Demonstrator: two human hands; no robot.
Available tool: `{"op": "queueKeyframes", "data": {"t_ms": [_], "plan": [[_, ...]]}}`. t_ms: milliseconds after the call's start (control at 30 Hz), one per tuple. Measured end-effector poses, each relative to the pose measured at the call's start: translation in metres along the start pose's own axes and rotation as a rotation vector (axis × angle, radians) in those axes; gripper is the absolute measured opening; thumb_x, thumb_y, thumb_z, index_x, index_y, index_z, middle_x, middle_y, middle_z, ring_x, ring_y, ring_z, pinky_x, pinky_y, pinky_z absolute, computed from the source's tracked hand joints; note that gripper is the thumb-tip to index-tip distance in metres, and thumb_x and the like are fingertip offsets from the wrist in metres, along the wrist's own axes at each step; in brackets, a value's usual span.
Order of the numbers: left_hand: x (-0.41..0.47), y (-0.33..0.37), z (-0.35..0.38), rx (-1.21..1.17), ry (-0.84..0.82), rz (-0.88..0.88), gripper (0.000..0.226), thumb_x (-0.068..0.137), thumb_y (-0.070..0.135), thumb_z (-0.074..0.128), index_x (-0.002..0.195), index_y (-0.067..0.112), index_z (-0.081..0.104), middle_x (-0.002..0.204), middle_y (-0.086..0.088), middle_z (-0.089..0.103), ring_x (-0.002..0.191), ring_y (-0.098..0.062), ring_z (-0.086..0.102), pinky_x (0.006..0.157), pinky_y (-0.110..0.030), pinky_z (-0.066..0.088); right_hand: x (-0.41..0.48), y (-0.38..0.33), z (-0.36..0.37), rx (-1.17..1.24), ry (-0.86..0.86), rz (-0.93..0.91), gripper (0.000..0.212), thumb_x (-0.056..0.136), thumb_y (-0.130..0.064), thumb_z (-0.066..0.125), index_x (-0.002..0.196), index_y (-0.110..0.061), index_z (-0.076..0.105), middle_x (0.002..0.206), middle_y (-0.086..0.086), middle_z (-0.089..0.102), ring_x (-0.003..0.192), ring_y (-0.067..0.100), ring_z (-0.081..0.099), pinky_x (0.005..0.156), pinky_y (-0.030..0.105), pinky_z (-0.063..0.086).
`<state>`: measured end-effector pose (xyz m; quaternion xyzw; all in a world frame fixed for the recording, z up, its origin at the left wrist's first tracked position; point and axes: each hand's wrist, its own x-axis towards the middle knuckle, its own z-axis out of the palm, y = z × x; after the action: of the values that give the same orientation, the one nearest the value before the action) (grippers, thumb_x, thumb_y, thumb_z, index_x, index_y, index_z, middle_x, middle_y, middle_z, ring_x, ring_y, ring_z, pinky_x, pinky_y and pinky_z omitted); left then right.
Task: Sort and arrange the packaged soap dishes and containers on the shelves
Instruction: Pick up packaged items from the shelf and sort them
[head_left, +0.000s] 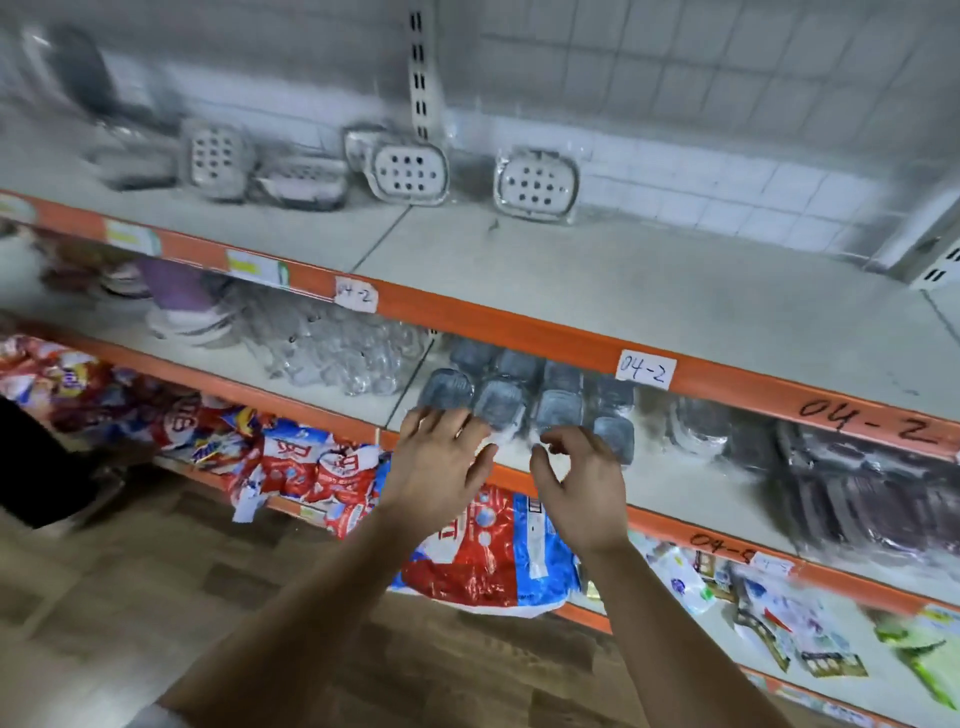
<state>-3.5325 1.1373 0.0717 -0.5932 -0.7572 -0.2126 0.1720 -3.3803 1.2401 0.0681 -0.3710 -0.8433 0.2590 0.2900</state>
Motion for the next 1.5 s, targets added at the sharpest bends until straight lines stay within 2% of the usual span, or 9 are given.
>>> {"op": "queueKeyframes", "data": {"t_ms": [200,300,467,600,833,1000,1167,1400,1500], "plan": [[0.007,-0.101,-0.063,0.063,0.08,-0.039,0.02,0.089,0.029,0.059,0.096,0.014,0.069,0.097,-0.006,0.066,0.078,-0.025,0.066,0.089,-0.041,0.045,0.041,-0.105,0.056,-0.018,0.019,-0.112,0.016,0.091,-0.02,0.06,0.102,-0.01,0.067,0.099,0.007,0.067,0.096,0.028,0.062,0.079,0.041,0.051],[0.012,-0.155,-0.092,0.061,0.071,-0.041,0.028,0.091,0.031,0.049,0.097,0.013,0.069,0.1,-0.007,0.066,0.081,-0.028,0.066,0.088,-0.042,0.047,0.058,-0.153,0.089,-0.016,0.058,-0.155,0.016,0.091,-0.021,0.06,0.102,-0.012,0.067,0.1,0.006,0.067,0.096,0.028,0.061,0.076,0.038,0.051],[0.017,-0.234,-0.122,0.026,0.028,-0.067,0.04,0.092,0.036,0.038,0.107,0.014,0.067,0.107,-0.007,0.065,0.091,-0.031,0.064,0.09,-0.043,0.045,0.088,-0.208,0.126,-0.035,0.094,-0.19,0.019,0.088,-0.015,0.064,0.104,-0.008,0.068,0.105,0.009,0.067,0.101,0.03,0.058,0.086,0.038,0.046],[0.027,-0.279,-0.127,0.01,0.089,-0.062,0.034,0.093,0.034,0.043,0.106,0.015,0.067,0.107,-0.005,0.064,0.094,-0.029,0.063,0.089,-0.042,0.042,0.109,-0.236,0.144,-0.033,0.134,-0.191,0.018,0.087,-0.015,0.065,0.103,-0.009,0.069,0.105,0.007,0.067,0.102,0.029,0.059,0.088,0.038,0.047],[0.06,-0.34,-0.117,-0.022,0.093,-0.097,0.041,0.092,0.038,0.039,0.109,0.015,0.068,0.108,-0.004,0.065,0.097,-0.03,0.061,0.086,-0.042,0.044,0.169,-0.259,0.179,-0.066,0.117,-0.211,0.021,0.089,-0.018,0.064,0.107,-0.008,0.069,0.108,0.007,0.066,0.105,0.028,0.058,0.09,0.038,0.047],[0.1,-0.387,-0.103,-0.016,0.095,-0.12,0.034,0.091,0.034,0.049,0.112,0.013,0.067,0.11,-0.006,0.064,0.102,-0.032,0.059,0.088,-0.043,0.043,0.231,-0.261,0.211,-0.073,0.106,-0.237,0.024,0.086,-0.015,0.066,0.109,-0.008,0.069,0.111,0.009,0.064,0.105,0.031,0.058,0.093,0.039,0.046],[0.14,-0.429,-0.091,0.018,0.123,-0.112,0.044,0.091,0.038,0.039,0.115,0.013,0.066,0.113,-0.006,0.063,0.106,-0.031,0.058,0.089,-0.043,0.043,0.287,-0.258,0.238,-0.096,0.087,-0.243,0.027,0.085,-0.016,0.068,0.111,-0.01,0.069,0.115,0.007,0.063,0.111,0.031,0.054,0.096,0.028,0.038],[0.163,-0.476,-0.061,0.053,0.129,-0.081,0.035,0.086,0.028,0.064,0.118,0.013,0.065,0.125,-0.013,0.061,0.123,-0.037,0.052,0.099,-0.049,0.042,0.332,-0.256,0.264,-0.173,0.059,-0.229,0.038,0.087,-0.023,0.068,0.123,-0.011,0.064,0.129,0.009,0.058,0.13,0.032,0.044,0.109,0.045,0.038],[0.174,-0.495,-0.06,0.031,0.117,-0.054,0.037,0.088,0.033,0.056,0.119,0.013,0.064,0.126,-0.012,0.06,0.123,-0.036,0.052,0.1,-0.048,0.041,0.344,-0.26,0.275,-0.234,0.035,-0.182,0.042,0.09,-0.027,0.067,0.128,-0.011,0.061,0.136,0.012,0.055,0.135,0.034,0.039,0.112,0.048,0.033]]}}
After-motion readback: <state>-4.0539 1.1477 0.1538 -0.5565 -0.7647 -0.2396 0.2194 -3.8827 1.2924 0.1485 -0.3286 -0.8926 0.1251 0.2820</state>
